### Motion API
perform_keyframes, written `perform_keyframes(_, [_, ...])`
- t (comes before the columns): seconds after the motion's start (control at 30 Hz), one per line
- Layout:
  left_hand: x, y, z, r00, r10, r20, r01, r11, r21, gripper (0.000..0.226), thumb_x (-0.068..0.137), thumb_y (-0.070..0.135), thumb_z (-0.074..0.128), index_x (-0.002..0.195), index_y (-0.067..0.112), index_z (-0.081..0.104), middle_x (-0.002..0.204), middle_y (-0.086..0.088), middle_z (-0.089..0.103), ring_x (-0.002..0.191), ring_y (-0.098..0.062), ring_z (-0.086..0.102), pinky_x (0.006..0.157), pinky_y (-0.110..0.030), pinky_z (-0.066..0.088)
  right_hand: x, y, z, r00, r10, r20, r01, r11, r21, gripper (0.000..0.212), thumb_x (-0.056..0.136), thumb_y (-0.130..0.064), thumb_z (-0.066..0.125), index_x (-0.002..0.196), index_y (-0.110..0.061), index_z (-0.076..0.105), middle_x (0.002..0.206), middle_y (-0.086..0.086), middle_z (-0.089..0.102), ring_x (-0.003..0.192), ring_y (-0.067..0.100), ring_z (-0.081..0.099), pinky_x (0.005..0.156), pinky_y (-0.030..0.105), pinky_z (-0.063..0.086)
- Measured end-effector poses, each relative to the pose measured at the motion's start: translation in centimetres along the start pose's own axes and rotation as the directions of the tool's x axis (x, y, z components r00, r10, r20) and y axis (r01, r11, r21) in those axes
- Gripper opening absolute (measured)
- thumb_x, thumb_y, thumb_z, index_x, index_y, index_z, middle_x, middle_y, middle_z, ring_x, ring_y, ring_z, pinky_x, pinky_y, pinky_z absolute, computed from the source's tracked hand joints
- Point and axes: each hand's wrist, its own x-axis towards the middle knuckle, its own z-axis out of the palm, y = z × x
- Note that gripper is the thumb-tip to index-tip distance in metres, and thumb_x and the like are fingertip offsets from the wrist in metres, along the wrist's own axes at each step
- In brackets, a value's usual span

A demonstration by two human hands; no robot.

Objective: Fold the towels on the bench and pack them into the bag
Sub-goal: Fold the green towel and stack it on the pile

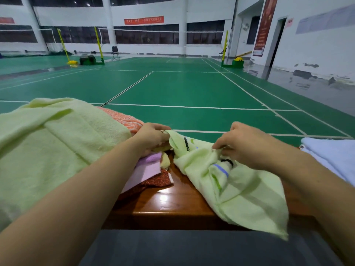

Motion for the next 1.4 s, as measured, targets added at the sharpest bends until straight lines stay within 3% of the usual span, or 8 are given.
perform_keyframes(0.13, [0.6,0.1,0.8,0.989,0.089,-0.120,-0.082,0.995,0.060,0.012,0.098,0.010,0.065,0.106,0.003,0.070,0.096,-0.017,0.074,0.082,-0.025,0.074,0.073,-0.036,0.064,-1.3,4.7,-1.6,0.991,0.127,-0.033,-0.107,0.927,0.361,0.019,0.095,-0.017,0.069,0.104,-0.031,0.077,0.069,-0.018,0.071,0.067,0.001,0.067,0.065,0.010,0.048])
perform_keyframes(0.27, [2.1,1.5,1.0,0.965,0.201,-0.170,-0.175,0.972,0.155,0.012,0.096,0.008,0.067,0.101,-0.002,0.072,0.078,-0.014,0.069,0.060,-0.015,0.065,0.071,-0.029,0.063,-2.6,10.1,-2.8,0.926,0.357,-0.119,-0.165,0.669,0.724,0.024,0.096,-0.001,0.061,0.098,-0.019,0.077,0.089,-0.003,0.078,0.081,0.010,0.075,0.081,0.020,0.059])
perform_keyframes(0.43, [2.2,6.4,1.8,0.917,0.352,-0.188,-0.282,0.905,0.319,0.022,0.093,0.014,0.070,0.072,0.019,0.068,0.064,-0.007,0.066,0.058,-0.021,0.063,0.087,-0.049,0.060,-1.3,13.2,-4.0,0.876,0.412,-0.251,-0.222,0.806,0.549,0.022,0.082,-0.039,0.081,0.099,-0.027,0.076,0.088,-0.009,0.070,0.077,0.006,0.060,0.065,0.019,0.042])
perform_keyframes(0.73, [-0.1,13.9,1.1,0.848,0.446,-0.287,-0.274,0.831,0.483,0.021,0.094,0.033,0.070,0.087,0.014,0.071,0.079,-0.011,0.069,0.071,-0.027,0.064,0.079,-0.037,0.058,2.2,14.7,-8.3,0.826,0.330,-0.457,-0.281,0.944,0.172,0.021,0.090,-0.025,0.075,0.107,-0.014,0.074,0.097,0.002,0.058,0.092,0.023,0.056,0.080,0.031,0.040])
perform_keyframes(0.93, [0.1,18.2,1.0,0.906,0.338,-0.256,-0.312,0.940,0.136,0.022,0.095,0.020,0.071,0.092,-0.001,0.066,0.098,-0.012,0.066,0.056,-0.016,0.070,0.057,-0.025,0.061,4.7,15.3,-12.2,0.764,0.434,-0.477,-0.345,0.900,0.265,0.016,0.087,-0.028,0.078,0.100,-0.019,0.076,0.111,0.003,0.067,0.097,0.024,0.062,0.089,0.044,0.055])
perform_keyframes(1.1, [0.8,19.3,-0.9,0.791,0.546,-0.277,-0.468,0.831,0.302,0.023,0.086,0.039,0.078,0.084,0.021,0.064,0.095,-0.009,0.073,0.092,-0.029,0.072,0.092,-0.049,0.058,4.7,16.6,-13.3,0.667,0.471,-0.577,-0.225,0.866,0.447,0.014,0.087,-0.018,0.077,0.100,-0.014,0.074,0.102,0.006,0.070,0.089,0.021,0.062,0.075,0.032,0.053])
perform_keyframes(1.3, [-0.7,17.7,-2.1,0.812,0.551,-0.194,-0.468,0.812,0.349,0.027,0.088,0.038,0.077,0.090,0.014,0.066,0.091,-0.010,0.076,0.087,-0.027,0.074,0.091,-0.048,0.058,2.6,16.0,-11.6,0.759,0.435,-0.484,-0.161,0.846,0.508,0.024,0.085,-0.025,0.080,0.106,-0.015,0.072,0.107,0.005,0.070,0.102,0.023,0.063,0.093,0.038,0.051])
perform_keyframes(1.4, [-3.4,14.7,-1.9,0.883,0.456,-0.116,-0.407,0.864,0.298,0.024,0.092,0.028,0.074,0.094,0.005,0.066,0.095,-0.021,0.074,0.076,-0.023,0.074,0.080,-0.036,0.063,-0.2,14.9,-9.6,0.831,0.404,-0.382,-0.101,0.785,0.611,0.013,0.089,-0.026,0.077,0.100,-0.019,0.074,0.094,-0.002,0.072,0.089,0.016,0.065,0.077,0.031,0.048])
